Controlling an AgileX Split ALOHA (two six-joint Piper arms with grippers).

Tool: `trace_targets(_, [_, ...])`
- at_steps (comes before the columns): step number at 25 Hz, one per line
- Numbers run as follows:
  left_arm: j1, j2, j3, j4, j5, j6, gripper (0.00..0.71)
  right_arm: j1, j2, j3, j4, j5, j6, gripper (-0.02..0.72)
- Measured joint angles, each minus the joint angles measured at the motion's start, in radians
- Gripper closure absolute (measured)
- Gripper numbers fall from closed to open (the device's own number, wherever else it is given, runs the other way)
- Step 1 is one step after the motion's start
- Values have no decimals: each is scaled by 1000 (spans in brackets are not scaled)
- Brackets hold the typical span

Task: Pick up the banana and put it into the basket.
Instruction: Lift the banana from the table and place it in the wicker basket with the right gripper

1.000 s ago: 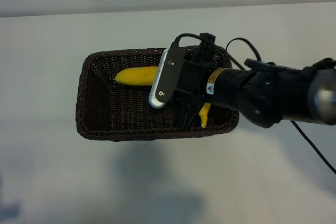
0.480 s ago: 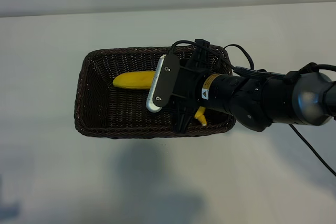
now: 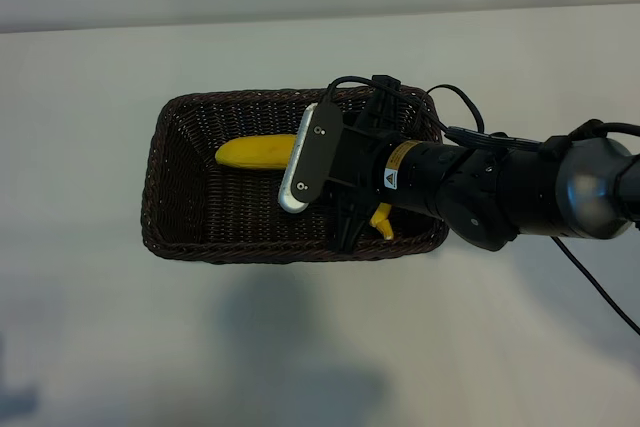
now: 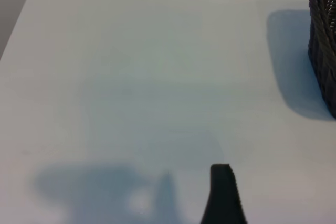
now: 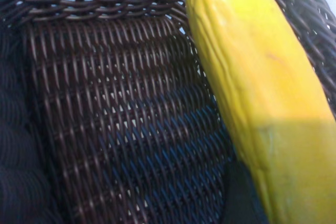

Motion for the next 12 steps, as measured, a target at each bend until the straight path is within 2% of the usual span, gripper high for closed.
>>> trace_targets(6, [0, 0, 0, 0, 0, 0, 171, 0, 0, 0, 2, -3, 0, 209])
trace_targets(12, [0, 0, 0, 0, 0, 0, 171, 0, 1, 0, 3, -9, -1, 200])
